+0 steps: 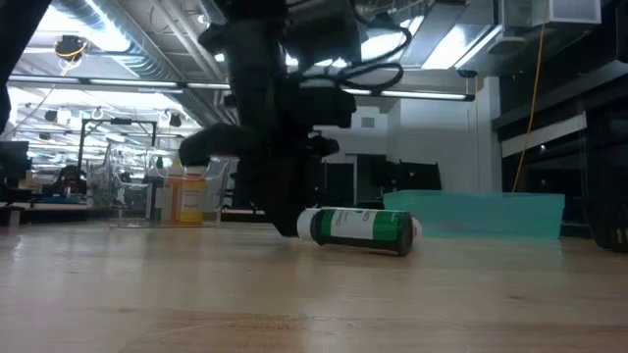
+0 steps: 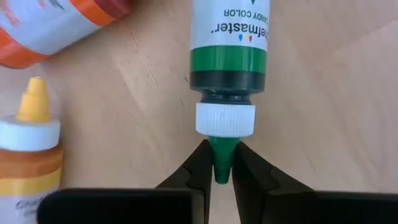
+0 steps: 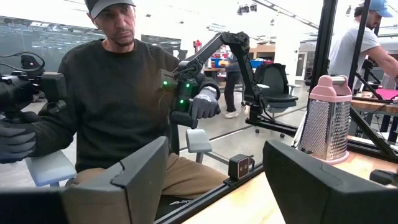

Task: Pick & Place Food Item
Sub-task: Put the green food coloring bottle into the transparent bin

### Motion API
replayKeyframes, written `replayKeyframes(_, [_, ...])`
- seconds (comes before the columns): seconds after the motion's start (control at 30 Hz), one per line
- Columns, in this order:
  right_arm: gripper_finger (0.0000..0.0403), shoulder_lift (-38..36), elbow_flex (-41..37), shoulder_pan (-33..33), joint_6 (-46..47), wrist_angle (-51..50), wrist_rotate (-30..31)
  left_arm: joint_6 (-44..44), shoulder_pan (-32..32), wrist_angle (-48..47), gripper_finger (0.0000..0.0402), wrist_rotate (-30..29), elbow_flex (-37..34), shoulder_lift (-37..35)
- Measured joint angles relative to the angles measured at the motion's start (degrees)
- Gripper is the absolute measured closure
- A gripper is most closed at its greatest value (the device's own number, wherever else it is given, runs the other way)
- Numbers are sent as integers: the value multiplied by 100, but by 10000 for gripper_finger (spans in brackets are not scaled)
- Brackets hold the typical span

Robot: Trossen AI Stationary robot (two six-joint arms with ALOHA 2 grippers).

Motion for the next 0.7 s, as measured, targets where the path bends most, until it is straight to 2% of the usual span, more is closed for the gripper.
replayKeyframes(0.13, [144, 0, 0, 2, -2, 0, 1, -126, -138, -398, 368, -365, 82, -247])
replayKeyframes(0.23, [144, 0, 0, 1, -14, -1, 20, -250, -285, -1205, 368, -990, 410, -462])
replayKeyframes(0.37, [144, 0, 0, 2, -21, 2, 21, -575, -478, -3111, 368, -2018, 1253, -607])
replayKeyframes(0.53, [144, 0, 0, 0, -43, 17, 15, -1436, -479, -5631, 368, -2893, 2473, -616])
replayKeyframes(0.6, [144, 0, 0, 1, -89, 18, 0, -1609, -407, -5578, 368, -2987, 2717, -674])
replayKeyframes(0.67, [144, 0, 0, 0, -170, 13, -4, -1666, -361, -5594, 368, -2625, 2848, -916])
replayKeyframes(0.7, [144, 0, 0, 1, -194, 19, -5, -1736, -327, -5677, 368, -2650, 2929, -1008])
